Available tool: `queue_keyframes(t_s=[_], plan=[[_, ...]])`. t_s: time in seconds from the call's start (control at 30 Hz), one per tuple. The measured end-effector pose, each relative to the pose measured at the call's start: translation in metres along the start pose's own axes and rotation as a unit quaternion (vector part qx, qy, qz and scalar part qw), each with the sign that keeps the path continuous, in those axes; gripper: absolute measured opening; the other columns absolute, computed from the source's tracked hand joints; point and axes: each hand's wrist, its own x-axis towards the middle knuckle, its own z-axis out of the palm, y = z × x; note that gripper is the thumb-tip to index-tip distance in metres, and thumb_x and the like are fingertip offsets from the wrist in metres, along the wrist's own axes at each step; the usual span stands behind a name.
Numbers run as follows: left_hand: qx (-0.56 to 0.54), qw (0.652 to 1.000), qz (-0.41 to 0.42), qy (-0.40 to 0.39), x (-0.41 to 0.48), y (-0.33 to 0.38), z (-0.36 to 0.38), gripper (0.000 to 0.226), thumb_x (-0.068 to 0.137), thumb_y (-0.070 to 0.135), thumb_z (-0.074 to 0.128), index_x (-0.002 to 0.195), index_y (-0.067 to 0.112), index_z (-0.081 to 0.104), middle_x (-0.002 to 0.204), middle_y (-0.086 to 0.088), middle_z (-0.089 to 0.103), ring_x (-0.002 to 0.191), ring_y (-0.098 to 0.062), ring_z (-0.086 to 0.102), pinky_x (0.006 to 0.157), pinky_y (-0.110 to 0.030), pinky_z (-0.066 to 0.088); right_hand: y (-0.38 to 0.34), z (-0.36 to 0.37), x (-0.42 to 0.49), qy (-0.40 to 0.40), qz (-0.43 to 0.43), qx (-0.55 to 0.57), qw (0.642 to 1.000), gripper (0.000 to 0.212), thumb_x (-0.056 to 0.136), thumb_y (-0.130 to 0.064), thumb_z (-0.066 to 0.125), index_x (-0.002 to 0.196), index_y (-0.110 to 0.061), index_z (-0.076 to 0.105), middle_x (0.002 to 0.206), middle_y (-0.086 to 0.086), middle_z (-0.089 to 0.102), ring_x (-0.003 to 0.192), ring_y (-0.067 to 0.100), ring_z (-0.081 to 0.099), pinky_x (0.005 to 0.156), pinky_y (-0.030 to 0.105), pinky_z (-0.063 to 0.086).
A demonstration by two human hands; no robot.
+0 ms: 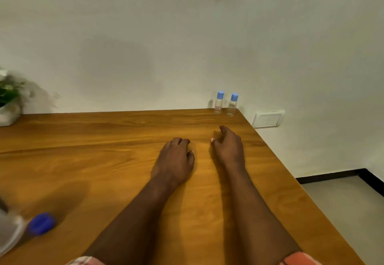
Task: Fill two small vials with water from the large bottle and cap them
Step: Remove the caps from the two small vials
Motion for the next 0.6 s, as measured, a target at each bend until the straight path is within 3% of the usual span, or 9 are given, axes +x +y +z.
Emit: queue_keyframes(t_s=[0.3,0.6], plan=[[0.010,1.000,0.007,0.007,0.106,-0.002,0.038,0.041,0.096,0.032,0.044,0.132,0.012,0.049,0.130,-0.009,0.053,0.120,-0.026,0.046,0.102,-0.040,0.040,0.005,0.030,0.101,0.076,-0.003,0.043,0.996,0.041,0.093,-0.027,0.067,0.131,-0.013,0.058,0.127,0.007,0.066,0.116,0.028,0.062,0.089,0.031,0.046],[0.018,1.000,0.013,0.016,0.150,-0.006,0.051,0.040,0.096,0.031,0.045,0.127,0.008,0.052,0.124,-0.012,0.055,0.116,-0.028,0.048,0.098,-0.040,0.043,0.003,0.052,0.147,0.119,0.028,0.027,0.992,0.035,0.088,-0.030,0.071,0.117,-0.011,0.064,0.115,0.010,0.070,0.106,0.029,0.066,0.086,0.035,0.051]])
